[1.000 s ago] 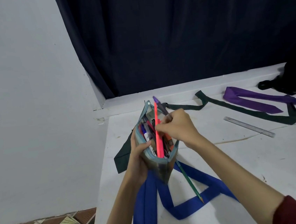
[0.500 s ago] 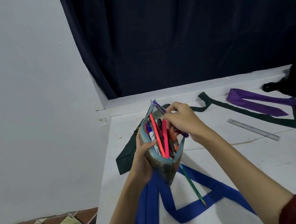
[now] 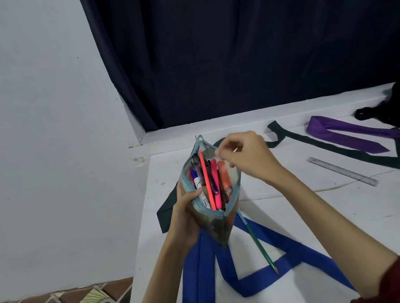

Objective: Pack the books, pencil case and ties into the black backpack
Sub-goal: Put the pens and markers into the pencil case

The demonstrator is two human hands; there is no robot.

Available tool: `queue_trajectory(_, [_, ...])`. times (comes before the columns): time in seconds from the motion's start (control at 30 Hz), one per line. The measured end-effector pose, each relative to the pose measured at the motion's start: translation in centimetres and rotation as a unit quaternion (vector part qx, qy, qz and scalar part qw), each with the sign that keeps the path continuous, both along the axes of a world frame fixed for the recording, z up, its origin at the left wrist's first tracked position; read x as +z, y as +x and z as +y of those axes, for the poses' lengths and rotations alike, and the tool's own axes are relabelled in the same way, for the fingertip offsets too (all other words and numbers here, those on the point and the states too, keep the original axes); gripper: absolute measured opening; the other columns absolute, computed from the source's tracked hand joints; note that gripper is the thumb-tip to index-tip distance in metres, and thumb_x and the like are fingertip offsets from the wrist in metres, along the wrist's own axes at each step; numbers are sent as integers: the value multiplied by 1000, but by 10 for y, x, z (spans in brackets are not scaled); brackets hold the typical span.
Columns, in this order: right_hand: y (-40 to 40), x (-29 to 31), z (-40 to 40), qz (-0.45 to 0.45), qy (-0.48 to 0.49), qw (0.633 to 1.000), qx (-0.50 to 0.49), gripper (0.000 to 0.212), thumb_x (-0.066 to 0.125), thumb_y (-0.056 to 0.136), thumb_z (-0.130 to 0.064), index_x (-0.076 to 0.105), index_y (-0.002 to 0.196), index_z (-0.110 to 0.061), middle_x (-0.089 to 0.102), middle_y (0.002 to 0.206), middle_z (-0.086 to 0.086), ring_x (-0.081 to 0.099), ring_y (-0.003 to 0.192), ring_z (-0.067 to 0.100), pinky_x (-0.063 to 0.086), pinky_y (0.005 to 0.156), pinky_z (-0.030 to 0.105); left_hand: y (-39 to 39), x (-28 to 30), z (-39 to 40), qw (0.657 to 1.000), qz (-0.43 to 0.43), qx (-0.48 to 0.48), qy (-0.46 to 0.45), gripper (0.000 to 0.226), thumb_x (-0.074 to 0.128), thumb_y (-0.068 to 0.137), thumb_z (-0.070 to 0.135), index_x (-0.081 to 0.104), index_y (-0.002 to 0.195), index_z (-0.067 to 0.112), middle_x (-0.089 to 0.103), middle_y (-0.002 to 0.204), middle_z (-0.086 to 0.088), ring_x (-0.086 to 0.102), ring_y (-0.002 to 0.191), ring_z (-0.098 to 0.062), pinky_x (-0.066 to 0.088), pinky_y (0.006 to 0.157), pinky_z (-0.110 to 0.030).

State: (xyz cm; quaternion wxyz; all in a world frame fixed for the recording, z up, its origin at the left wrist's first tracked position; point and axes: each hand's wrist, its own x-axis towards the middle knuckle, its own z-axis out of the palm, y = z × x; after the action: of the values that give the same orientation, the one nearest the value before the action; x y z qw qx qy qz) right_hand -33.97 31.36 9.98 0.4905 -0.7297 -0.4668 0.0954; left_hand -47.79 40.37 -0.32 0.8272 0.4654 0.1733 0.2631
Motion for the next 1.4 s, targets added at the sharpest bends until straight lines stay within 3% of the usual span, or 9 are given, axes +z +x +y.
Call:
queue_trajectory(0.13, [18,-19,-10,42,31,994,-97,16,65,83,-15,63,70,-6,62,63,4,56,64,19,53,70,41,-13,0,14,999,4,37,-8,83,71,61,24,41,138,9,60,114,-19,64,94,-28,57,71,-36])
queue_trajectory(0.3, [6,-70,-21,-85,-425,901,8,37,68,79,-49,55,76,-14,59,67,-2,59,70,18,46,64,28,-27,4,29,999,-7,49,-22,79,71,63,19,45,137,10,66,108,-12,68,90,-25,57,69,-36])
queue_trajectory(0.43, [-3,-94,-25,-160,-509,845,39,39,68,80,-45,43,78,-16,47,76,-3,50,80,19,35,57,26,-32,7,34,998,15,60,-24,106,85,44,27,42,140,14,63,114,-13,67,93,-24,57,69,-36])
queue_trajectory(0.63, [19,-94,-13,-24,-444,896,6,12,56,89,-22,49,81,-14,65,79,4,65,69,18,52,72,31,-34,6,32,998,26,57,-14,78,68,65,22,42,138,12,65,108,-12,67,90,-23,57,66,-33])
queue_trajectory(0.77, [31,-94,-1,61,-297,950,-74,8,41,93,-15,47,90,-9,62,79,9,59,63,22,49,65,32,-30,6,29,998,42,55,-7,98,83,49,29,44,137,11,65,107,-12,68,90,-24,57,67,-33])
queue_trajectory(0.9, [19,-108,19,38,-291,946,-136,30,53,91,-39,54,90,-10,59,87,6,57,78,24,43,64,30,-26,3,30,998,39,50,-13,73,63,69,22,41,138,10,67,103,-11,68,87,-23,57,66,-32])
queue_trajectory(1.07, [11,-120,29,19,-338,936,-101,27,66,83,-31,48,83,-11,55,85,6,54,77,23,41,61,30,-22,6,27,997,55,47,-7,92,74,52,31,41,137,12,67,103,-12,69,88,-24,57,65,-32])
queue_trajectory(1.23, [24,-97,21,269,-117,944,-154,14,64,84,-12,60,79,1,59,67,9,49,50,12,37,36,18,-20,4,26,998,49,42,-16,94,74,52,30,40,138,12,66,105,-12,69,87,-23,57,64,-33])
queue_trajectory(1.4, [31,-14,10,299,62,945,-119,12,63,85,-10,60,73,-7,63,62,5,53,43,3,31,41,20,-15,2,25,999,43,26,-11,94,73,54,29,38,139,12,63,111,-14,68,91,-24,57,65,-32])
